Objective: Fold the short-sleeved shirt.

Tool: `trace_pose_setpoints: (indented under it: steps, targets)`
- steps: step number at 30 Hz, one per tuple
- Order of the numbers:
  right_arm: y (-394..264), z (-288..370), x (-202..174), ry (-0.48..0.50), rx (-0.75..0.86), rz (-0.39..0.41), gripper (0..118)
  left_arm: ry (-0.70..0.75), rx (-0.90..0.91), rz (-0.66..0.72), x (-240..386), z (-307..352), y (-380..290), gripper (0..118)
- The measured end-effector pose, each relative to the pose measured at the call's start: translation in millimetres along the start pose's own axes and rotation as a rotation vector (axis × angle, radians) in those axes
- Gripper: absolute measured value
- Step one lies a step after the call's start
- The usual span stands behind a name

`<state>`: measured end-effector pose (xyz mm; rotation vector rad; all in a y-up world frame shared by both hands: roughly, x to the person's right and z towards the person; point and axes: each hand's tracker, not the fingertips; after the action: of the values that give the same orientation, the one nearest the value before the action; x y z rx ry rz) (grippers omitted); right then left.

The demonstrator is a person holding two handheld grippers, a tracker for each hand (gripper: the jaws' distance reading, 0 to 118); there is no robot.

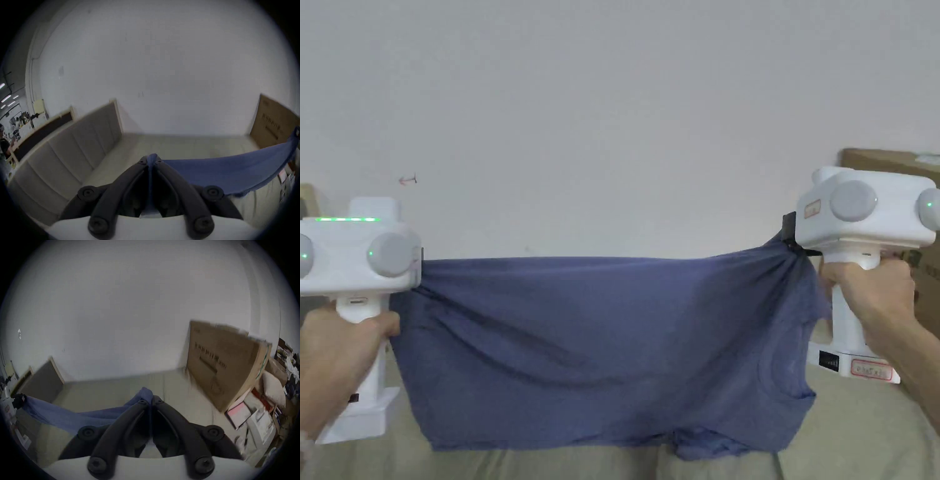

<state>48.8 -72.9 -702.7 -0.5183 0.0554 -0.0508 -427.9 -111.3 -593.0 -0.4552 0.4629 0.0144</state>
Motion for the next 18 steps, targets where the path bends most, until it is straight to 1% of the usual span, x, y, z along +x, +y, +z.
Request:
trace_pose_setpoints:
  steps: [1, 3, 5, 6, 9, 10, 11, 13, 14, 16, 18]
  targets:
    - [-24.4, -22.0, 0.3, -0.004, -0.048, 0.003, 1, -0.006, -0.046, -0.009, 3.8, -16.4, -26.1, 2]
    - [-72.9, -57.5, 1.8, -0.017, -0.164, -0.017, 2, 0.004, -0.143, 0.005, 11.5, -41.0, -74.0, 2]
    - [-122.8, -87.3, 3.2, -0.040, -0.234, -0.014, 2, -0.036, -0.217, 0.039, 14.0, -64.1, -122.8, 2]
    - [-143.5, -98.8, 3.8, -0.034, -0.274, -0.004, 1, -0.025, -0.263, 0.024, 16.3, -72.4, -141.5, 2]
    - [-192.4, -116.1, 4.6, -0.045, -0.385, 0.063, 2, 0.011, -0.346, -0.043, 18.7, -90.9, -194.4, 2]
    - [-203.0, -118.0, 7.5, -0.044, -0.370, 0.044, 2, 0.009, -0.369, -0.047, 16.3, -93.7, -208.8, 2]
    - [-214.3, -123.6, 12.3, -0.044, -0.394, 0.035, 2, 0.000, -0.390, -0.031, 13.2, -95.3, -221.0, 2]
    - [-226.6, -123.2, 17.8, -0.036, -0.409, 0.020, 2, -0.014, -0.408, 0.023, 3.6, -92.5, -237.1, 2]
    - [-230.5, -120.5, 18.7, -0.035, -0.420, 0.026, 2, -0.019, -0.432, 0.053, -0.1, -84.9, -242.8, 2]
    - [-238.9, -90.8, 16.5, -0.032, -0.410, 0.033, 2, -0.030, -0.418, 0.049, -7.7, -70.8, -251.1, 2]
    - [-249.7, -67.8, 20.0, -0.013, -0.400, 0.016, 2, -0.036, -0.404, 0.021, -12.5, -46.9, -256.6, 2]
